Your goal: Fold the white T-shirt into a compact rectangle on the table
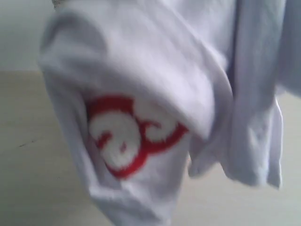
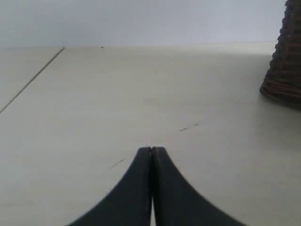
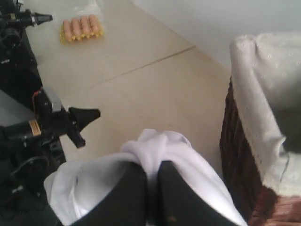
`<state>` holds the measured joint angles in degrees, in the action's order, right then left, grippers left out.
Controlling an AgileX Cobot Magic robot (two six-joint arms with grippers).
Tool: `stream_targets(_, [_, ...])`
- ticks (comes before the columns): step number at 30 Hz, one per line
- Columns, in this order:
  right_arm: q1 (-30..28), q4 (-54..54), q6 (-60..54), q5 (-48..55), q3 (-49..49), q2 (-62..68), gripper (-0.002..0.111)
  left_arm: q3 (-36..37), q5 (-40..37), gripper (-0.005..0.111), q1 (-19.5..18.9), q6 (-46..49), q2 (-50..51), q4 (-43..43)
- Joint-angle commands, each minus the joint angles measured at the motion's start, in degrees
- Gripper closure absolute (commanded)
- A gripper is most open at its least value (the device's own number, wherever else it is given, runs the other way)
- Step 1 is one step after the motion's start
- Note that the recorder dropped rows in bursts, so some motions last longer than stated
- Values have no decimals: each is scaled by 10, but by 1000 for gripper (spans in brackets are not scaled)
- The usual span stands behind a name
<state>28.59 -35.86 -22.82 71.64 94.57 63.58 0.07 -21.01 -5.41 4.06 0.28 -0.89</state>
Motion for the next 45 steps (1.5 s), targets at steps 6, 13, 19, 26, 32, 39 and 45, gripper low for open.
stream_targets(6, [0,-130,-141,-94,-241,-54,108,-1,5,107,4,1,-3,1])
stream_targets(13, [0,-263,-286,-199,-319,-31,108,-1,5,107,4,1,-3,1])
stream_targets(19, [2,-512,-501,-211,-300,-10,108,-1,5,107,4,1,-3,1])
stream_targets(26, [66,-359,-421,-223,-340,46,108,-1,5,107,4,1,-3,1])
stream_targets(32, [123,-148,-276,-219,-376,123,108,-1,5,107,4,1,-3,1])
stream_targets(39, [141,-111,-205,-188,-376,173,108,-1,5,107,4,1,-3,1])
stream_targets(45, [141,-89,-213,-193,-376,172,108,-1,5,107,4,1,-3,1])
